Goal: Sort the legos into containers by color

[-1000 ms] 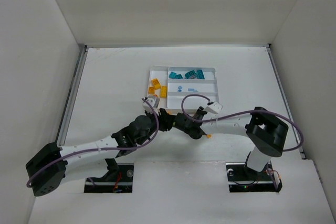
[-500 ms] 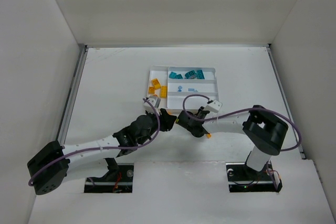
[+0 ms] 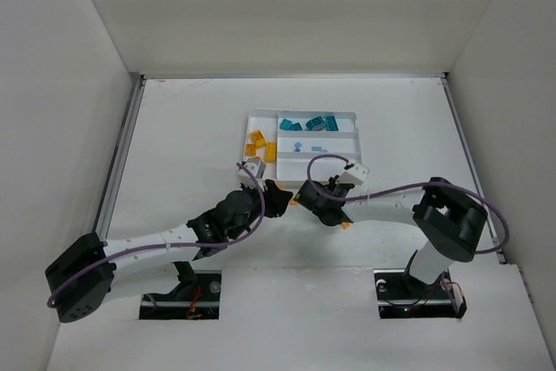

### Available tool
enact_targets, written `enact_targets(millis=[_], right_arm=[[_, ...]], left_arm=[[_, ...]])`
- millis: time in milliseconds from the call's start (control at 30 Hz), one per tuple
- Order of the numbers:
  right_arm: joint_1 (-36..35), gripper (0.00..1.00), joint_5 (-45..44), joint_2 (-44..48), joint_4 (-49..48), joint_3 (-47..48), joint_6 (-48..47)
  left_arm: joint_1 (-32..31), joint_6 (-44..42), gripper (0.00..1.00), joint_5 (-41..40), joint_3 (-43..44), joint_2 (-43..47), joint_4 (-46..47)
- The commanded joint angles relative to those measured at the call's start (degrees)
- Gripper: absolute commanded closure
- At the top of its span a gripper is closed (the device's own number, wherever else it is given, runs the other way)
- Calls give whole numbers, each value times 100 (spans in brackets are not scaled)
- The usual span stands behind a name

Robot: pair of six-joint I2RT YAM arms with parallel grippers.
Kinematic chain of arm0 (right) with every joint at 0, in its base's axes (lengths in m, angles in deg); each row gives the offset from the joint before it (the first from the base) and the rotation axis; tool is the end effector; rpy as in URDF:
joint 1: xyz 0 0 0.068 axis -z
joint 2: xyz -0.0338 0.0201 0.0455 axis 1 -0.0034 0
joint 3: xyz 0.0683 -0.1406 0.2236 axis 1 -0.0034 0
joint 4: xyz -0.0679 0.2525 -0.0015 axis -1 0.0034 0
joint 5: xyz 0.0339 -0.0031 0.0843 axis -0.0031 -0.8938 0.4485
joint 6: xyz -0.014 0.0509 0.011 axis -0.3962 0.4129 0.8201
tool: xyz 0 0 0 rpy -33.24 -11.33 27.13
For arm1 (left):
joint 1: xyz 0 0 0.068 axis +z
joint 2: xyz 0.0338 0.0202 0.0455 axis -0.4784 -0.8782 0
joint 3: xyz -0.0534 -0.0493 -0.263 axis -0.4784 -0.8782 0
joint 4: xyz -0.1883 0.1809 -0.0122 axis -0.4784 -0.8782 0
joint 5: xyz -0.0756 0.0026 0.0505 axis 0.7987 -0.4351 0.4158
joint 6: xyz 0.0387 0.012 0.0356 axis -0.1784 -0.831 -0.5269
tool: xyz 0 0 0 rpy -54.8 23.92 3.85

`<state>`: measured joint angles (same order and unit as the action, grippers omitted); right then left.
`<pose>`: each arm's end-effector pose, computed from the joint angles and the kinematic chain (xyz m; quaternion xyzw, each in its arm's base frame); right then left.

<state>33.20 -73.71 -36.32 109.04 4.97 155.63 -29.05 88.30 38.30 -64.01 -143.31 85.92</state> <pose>0.1746 0.2151 0.1500 0.2591 0.8627 -0.0463 0.4319 0.1254 -0.1792 0.2207 0.0821 0.7418 -0.3808 0.5458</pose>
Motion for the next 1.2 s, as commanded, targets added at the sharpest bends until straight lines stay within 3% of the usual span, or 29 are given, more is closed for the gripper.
enact_targets(millis=[0, 200, 500, 667, 933, 1167], right_arm=[[22, 78, -113, 541, 136, 46, -132], [372, 78, -131, 1034, -415, 284, -1378], [1734, 77, 1019, 684, -2946, 556, -3567], [2236, 76, 1643, 43, -3282, 1091, -3894], [2368, 73, 1917, -468, -3475, 1400, -4043], [2509, 60, 2066, -478, -3511, 1409, -4219]], left_arm=[[10, -64, 60, 30, 34, -25, 306], [-77, -64, 61, 30, 95, -253, 393], [-130, -99, 64, -14, 192, -781, 481], [-183, -213, 71, -137, 350, -1211, 420], [-192, -371, 65, -348, 640, -1686, -2], [-209, -503, 61, -462, 930, -2169, -292]])
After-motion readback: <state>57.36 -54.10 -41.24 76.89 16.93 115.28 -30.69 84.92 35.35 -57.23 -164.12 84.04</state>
